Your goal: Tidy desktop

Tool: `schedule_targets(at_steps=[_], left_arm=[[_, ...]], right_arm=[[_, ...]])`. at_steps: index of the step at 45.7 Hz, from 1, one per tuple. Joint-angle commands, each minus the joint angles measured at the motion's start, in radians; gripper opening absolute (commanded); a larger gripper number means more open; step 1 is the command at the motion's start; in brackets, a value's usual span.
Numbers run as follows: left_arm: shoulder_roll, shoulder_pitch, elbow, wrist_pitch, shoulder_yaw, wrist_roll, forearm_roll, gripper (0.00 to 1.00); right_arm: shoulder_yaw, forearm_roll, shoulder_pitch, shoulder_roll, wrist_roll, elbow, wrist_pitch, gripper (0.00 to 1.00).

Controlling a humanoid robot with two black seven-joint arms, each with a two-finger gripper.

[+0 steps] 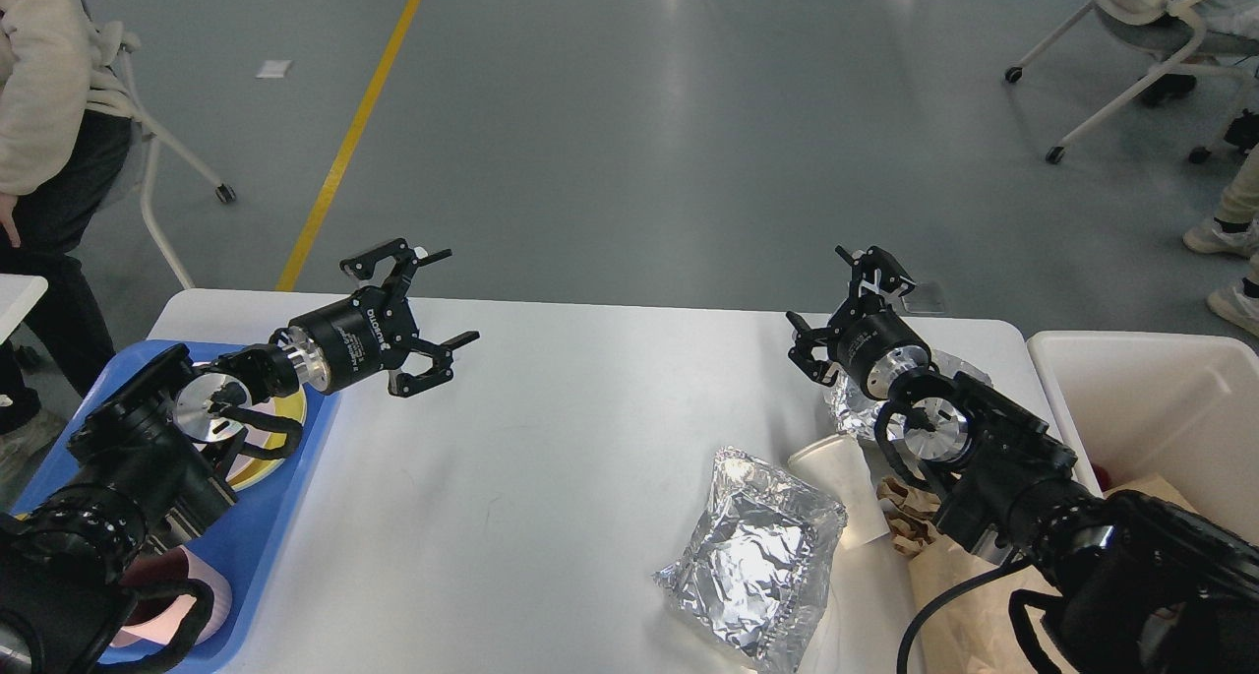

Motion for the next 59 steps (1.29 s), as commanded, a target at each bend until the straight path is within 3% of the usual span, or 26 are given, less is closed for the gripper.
schedule_targets(at_steps=[1,7,17,20,25,27,36,43,59], left_arm=[[0.003,0.014,0.002,0.018,-0.067,0.0,-0.006,0.97],[0.005,0.088,0.0,0.068,-0.144,0.0,-0.001,0.97],[-0.003,0.102,0.0,0.071,-0.158,-0.032,-0.033,0.97],[-0.005,0.115,-0.001,0.067,-0.158,-0.067,-0.06,0.97],[-0.011,0.151,-0.004,0.045,-0.14,-0.178,-0.133,0.97],[-0.008,0.163,-0.004,0.038,-0.135,-0.199,-0.142,0.97],[-0.012,0.168,-0.004,0.036,-0.135,-0.232,-0.153,0.97],[-0.015,0.172,-0.004,0.031,-0.137,-0.304,-0.158,0.97],[-0.017,0.177,-0.004,0.031,-0.137,-0.31,-0.204,0.97]], right_arm=[[0.0,0.0,0.0,0.0,0.001,0.0,0.0,1.0],[0.0,0.0,0.0,0.0,0.0,0.0,0.0,1.0],[0.0,0.0,0.0,0.0,0.0,0.0,0.0,1.0],[0.0,0.0,0.0,0.0,0.001,0.0,0.0,1.0],[0.0,0.0,0.0,0.0,0.0,0.0,0.0,1.0],[0.0,0.0,0.0,0.0,0.0,0.0,0.0,1.0],[0.0,0.0,0.0,0.001,0.0,0.0,0.0,1.0],[0.0,0.0,-0.001,0.001,0.001,0.0,0.0,1.0],[0.0,0.0,0.0,0.0,0.0,0.0,0.0,1.0]])
